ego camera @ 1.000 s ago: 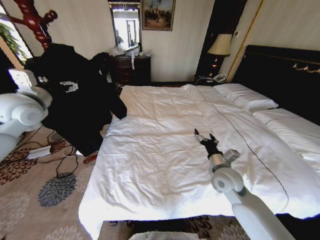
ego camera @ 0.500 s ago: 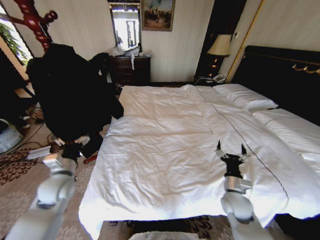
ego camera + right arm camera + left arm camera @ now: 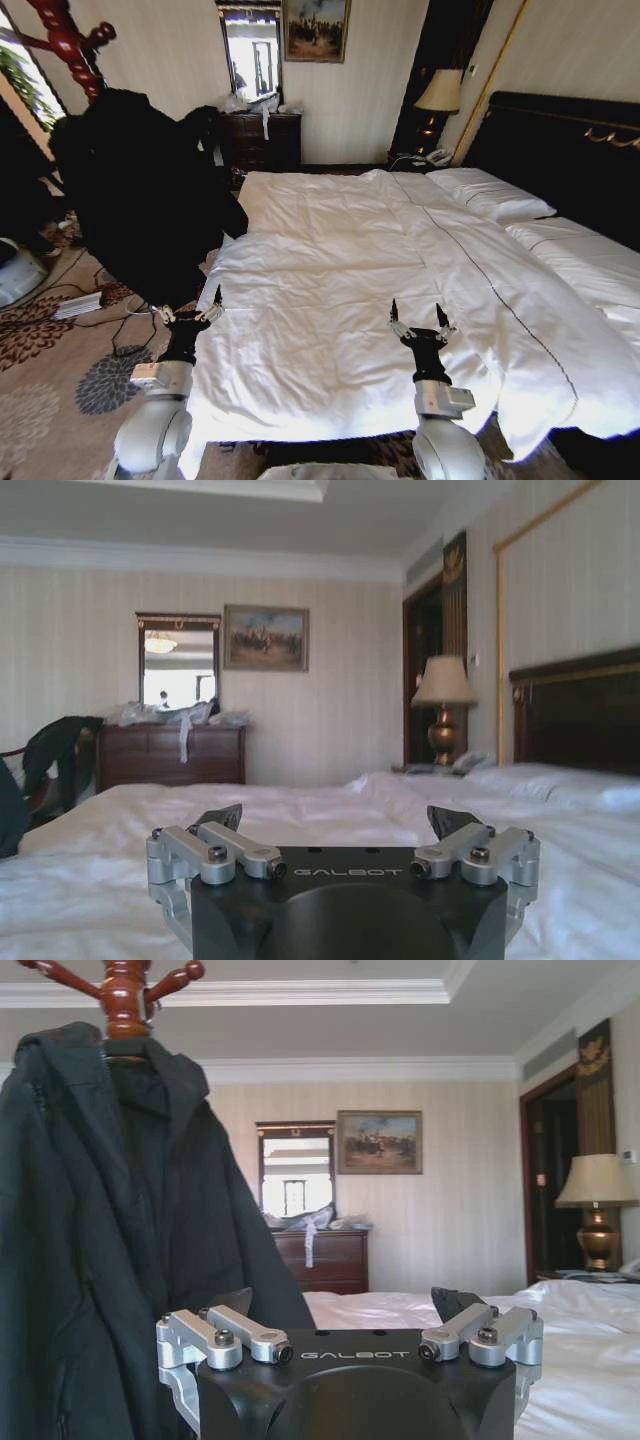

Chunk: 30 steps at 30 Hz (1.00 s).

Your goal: Pick up the clothes from the bed and hang them on the clothes hanger.

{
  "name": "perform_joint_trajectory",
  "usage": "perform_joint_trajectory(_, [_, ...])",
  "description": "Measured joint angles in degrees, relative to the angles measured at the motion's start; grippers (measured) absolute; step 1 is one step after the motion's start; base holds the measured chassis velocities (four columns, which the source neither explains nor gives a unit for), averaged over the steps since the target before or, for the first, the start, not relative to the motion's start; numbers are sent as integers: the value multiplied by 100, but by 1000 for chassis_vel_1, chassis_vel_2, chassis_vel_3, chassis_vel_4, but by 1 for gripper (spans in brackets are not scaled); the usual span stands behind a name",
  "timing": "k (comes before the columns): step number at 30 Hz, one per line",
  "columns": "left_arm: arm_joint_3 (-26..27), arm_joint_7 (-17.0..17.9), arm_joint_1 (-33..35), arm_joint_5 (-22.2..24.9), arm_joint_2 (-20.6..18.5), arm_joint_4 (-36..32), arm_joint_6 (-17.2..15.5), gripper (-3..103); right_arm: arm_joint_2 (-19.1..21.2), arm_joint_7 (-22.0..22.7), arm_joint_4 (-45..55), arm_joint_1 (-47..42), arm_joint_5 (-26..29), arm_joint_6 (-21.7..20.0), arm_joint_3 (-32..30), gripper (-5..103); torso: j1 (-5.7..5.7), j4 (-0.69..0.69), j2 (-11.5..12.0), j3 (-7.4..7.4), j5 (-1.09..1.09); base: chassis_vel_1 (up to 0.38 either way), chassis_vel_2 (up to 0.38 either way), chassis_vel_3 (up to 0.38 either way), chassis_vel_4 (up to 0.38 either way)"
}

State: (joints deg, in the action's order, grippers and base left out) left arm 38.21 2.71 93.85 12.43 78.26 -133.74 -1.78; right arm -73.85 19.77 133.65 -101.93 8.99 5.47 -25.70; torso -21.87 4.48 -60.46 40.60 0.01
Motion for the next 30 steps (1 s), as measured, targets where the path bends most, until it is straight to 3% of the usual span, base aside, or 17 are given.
perform_joint_trajectory(5, [49,-41,34,41,-65,-36,-28,100,143,-5,128,-102,383,-160,-75,100,0,-1,0,1,0,0,0,0,0])
perform_joint_trajectory(30, [53,-21,36,89,-112,-13,-59,100,144,-9,102,-68,400,-160,-94,100,-1,-1,1,1,-1,0,0,0,0])
